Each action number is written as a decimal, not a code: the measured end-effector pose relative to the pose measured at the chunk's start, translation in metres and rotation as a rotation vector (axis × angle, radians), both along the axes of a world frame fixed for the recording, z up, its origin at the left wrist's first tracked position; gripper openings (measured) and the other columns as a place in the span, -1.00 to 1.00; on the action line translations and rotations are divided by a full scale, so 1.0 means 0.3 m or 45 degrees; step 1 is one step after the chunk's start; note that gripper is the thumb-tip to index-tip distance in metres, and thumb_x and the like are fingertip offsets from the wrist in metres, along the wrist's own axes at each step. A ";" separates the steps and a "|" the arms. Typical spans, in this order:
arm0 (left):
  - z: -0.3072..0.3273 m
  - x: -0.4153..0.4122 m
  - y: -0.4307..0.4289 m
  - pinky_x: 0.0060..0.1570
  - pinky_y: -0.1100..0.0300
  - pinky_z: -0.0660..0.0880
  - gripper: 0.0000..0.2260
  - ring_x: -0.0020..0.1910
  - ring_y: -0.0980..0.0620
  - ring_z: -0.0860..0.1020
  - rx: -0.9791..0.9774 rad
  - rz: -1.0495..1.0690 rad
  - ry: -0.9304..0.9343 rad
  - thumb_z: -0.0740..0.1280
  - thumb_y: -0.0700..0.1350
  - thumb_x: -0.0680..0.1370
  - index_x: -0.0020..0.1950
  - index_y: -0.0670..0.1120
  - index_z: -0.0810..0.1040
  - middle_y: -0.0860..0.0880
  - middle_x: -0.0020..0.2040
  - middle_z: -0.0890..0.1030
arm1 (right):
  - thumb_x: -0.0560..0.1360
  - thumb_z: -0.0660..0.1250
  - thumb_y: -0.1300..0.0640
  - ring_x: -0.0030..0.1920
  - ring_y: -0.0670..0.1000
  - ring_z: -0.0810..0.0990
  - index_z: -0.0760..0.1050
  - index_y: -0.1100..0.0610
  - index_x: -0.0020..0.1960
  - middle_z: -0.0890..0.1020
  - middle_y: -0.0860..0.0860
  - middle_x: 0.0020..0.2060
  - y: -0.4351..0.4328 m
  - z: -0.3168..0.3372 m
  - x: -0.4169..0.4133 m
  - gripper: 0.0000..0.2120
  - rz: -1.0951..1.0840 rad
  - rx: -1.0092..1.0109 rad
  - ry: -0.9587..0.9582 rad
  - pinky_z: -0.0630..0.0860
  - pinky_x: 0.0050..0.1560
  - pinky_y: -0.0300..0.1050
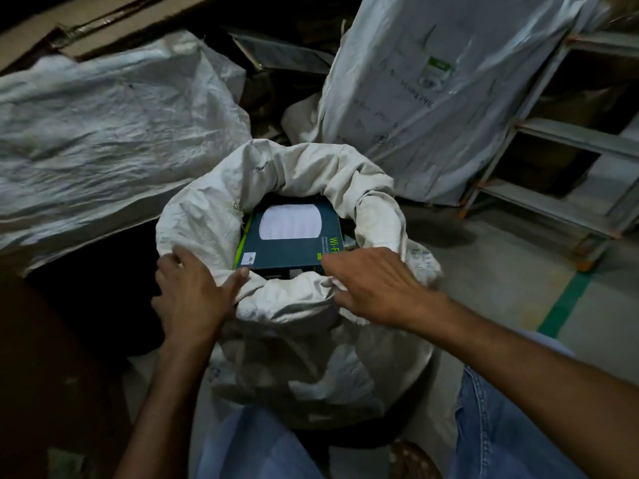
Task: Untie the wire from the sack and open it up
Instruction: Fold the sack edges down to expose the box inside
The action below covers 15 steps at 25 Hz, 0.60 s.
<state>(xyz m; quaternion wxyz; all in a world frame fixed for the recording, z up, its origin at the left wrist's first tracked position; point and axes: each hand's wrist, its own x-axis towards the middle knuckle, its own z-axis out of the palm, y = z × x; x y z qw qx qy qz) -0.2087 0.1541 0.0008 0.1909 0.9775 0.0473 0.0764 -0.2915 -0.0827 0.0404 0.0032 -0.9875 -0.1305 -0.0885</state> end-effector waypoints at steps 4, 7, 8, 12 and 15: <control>-0.104 0.117 0.022 0.43 -0.13 0.32 0.06 0.48 -0.36 0.29 -0.458 0.192 0.321 0.48 0.37 0.37 0.55 -0.35 0.23 -0.39 0.50 0.27 | 0.60 0.19 0.20 -0.31 0.11 0.49 0.41 0.07 -0.11 0.48 0.06 -0.26 0.034 -0.079 -0.074 -0.88 0.140 -0.014 -0.488 0.41 -0.42 0.05; -0.197 0.181 0.070 0.28 -0.14 0.54 -0.02 0.31 -0.27 0.56 -0.903 0.261 0.395 0.53 0.30 0.15 0.39 -0.30 0.50 -0.32 0.36 0.53 | 0.59 0.28 0.17 -0.30 0.07 0.44 0.42 0.05 -0.08 0.47 0.04 -0.25 0.005 -0.119 -0.115 -0.92 0.200 -0.070 -0.408 0.37 -0.39 0.00; -0.221 0.189 0.077 0.19 -0.16 0.59 -0.16 0.20 -0.25 0.62 -1.052 0.278 0.368 0.54 0.17 0.15 0.27 -0.34 0.58 -0.31 0.24 0.62 | 0.53 0.35 0.13 -0.26 0.06 0.46 0.43 0.03 -0.05 0.49 0.02 -0.22 0.003 -0.122 -0.131 -0.91 0.152 -0.060 -0.273 0.39 -0.34 -0.01; -0.204 0.193 0.060 -0.16 0.14 0.59 -0.76 -0.15 -0.05 0.64 -1.626 0.306 0.361 0.41 -0.36 0.52 0.18 -0.37 0.59 -0.18 -0.01 0.66 | 0.48 0.28 -0.25 0.00 0.02 0.59 0.56 -0.05 0.13 0.63 -0.06 -0.01 0.022 -0.025 -0.094 -0.64 0.010 -0.032 0.684 0.54 0.00 -0.03; -0.181 0.168 0.085 -0.22 0.19 0.67 -0.83 -0.29 0.09 0.70 -2.173 0.220 0.395 0.19 -0.31 0.68 0.09 -0.15 0.56 -0.03 -0.21 0.74 | 0.51 0.17 -0.42 -0.23 -0.06 0.63 0.68 0.00 -0.18 0.67 -0.05 -0.29 0.080 0.056 0.065 -0.45 -0.115 0.201 0.735 0.60 -0.07 -0.04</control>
